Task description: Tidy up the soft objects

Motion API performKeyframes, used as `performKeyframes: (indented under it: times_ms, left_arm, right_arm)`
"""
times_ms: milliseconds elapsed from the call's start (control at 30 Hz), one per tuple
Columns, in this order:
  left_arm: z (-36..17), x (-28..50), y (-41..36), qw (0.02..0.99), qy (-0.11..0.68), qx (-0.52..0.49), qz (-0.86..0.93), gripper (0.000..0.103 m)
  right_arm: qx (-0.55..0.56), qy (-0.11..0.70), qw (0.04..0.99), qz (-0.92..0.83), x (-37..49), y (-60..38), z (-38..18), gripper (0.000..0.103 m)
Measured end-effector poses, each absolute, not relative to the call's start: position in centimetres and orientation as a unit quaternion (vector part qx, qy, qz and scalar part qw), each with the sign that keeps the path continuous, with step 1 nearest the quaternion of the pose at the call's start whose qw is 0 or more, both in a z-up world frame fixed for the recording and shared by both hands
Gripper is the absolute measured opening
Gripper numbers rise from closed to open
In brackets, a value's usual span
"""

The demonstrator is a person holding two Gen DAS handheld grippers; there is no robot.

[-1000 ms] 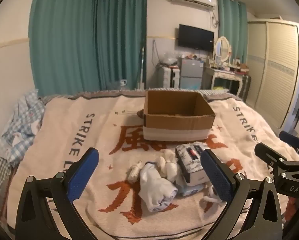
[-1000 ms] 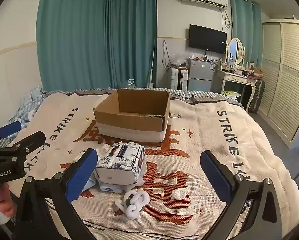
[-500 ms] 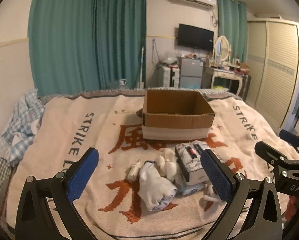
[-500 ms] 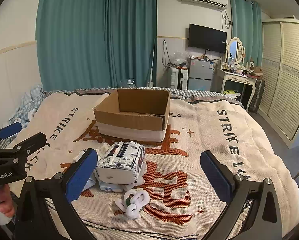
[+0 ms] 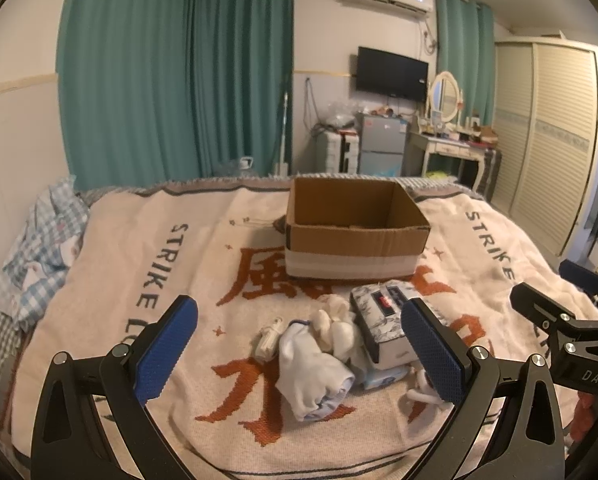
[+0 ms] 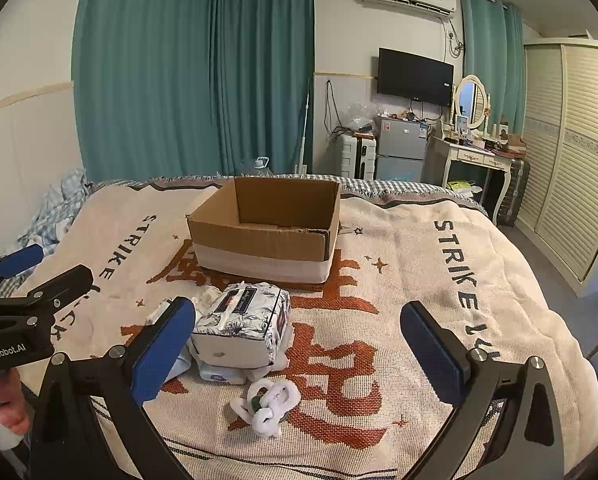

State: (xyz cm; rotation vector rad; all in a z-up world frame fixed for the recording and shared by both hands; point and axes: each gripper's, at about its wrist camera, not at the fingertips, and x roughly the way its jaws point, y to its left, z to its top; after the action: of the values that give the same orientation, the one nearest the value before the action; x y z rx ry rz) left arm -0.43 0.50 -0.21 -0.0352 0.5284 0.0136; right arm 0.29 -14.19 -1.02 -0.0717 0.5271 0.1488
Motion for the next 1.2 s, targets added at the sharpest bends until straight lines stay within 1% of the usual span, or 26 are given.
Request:
performKeyframes:
  times_ms: [867, 1200]
  left_arm:
    - [-0.4, -0.3, 0.3, 0.965, 0.262, -0.017, 0.006, 0.103]
    - [0.7, -0.6, 0.7, 0.967, 0.254, -0.019, 0.008, 0.103]
  right_arm:
    - [-0.038, 0.259, 0.962, 0.074, 0.2, -14.1, -0.7, 0.103]
    - [-0.042, 0.252, 0.964, 0.078, -0.3, -13.5, -0.2, 0.103]
